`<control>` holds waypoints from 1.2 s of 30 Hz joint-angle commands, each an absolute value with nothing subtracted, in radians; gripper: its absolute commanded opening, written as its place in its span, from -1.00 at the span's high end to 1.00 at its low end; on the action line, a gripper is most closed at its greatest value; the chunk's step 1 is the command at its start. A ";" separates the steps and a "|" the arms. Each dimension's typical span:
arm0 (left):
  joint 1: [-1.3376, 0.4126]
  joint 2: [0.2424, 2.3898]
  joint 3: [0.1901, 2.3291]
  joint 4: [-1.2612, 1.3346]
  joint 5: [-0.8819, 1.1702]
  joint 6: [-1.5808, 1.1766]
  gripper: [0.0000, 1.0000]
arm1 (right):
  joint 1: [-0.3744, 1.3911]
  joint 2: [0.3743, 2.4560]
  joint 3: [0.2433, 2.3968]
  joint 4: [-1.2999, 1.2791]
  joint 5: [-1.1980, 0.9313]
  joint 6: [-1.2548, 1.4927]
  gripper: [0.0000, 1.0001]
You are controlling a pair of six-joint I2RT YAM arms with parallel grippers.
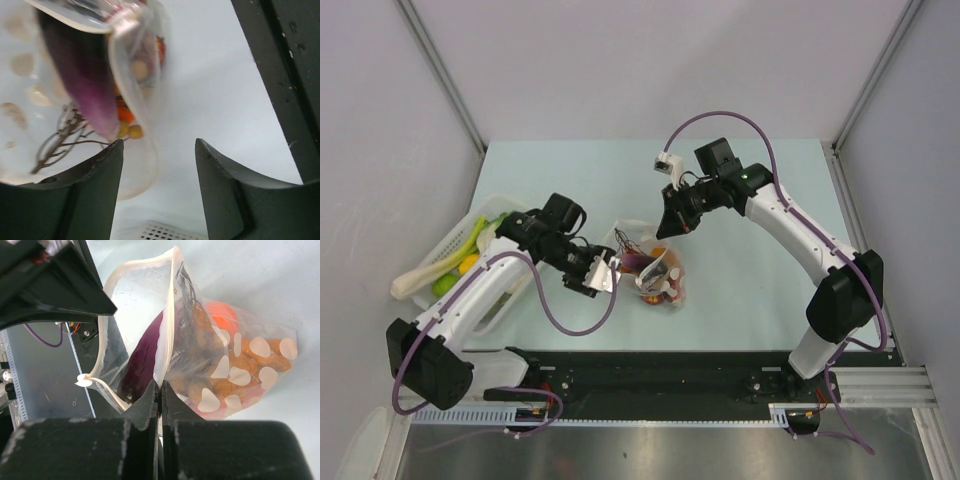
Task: Place the food in the zip-top bag and seal the zipper
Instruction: Place the fake vegetable in the zipper food storage bag, then adjust the zipper food storage bag at the center of the board.
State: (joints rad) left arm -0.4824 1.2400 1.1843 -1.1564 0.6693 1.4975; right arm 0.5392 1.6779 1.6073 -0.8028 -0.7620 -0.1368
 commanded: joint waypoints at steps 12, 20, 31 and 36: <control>-0.655 1.252 1.250 -0.774 0.804 1.165 1.00 | 0.659 1.756 1.759 -0.831 -0.773 -0.268 1.00; -0.692 1.258 1.128 -0.488 0.692 0.772 1.00 | 0.677 1.807 1.849 -0.867 -0.785 -0.302 0.71; -0.690 1.111 0.916 -0.403 0.674 0.721 1.00 | 0.427 1.634 1.804 -0.909 -0.775 -0.333 -0.34; -0.669 1.134 0.937 -0.408 0.666 0.689 1.00 | 0.339 1.451 1.570 -0.902 -0.779 -0.422 -0.36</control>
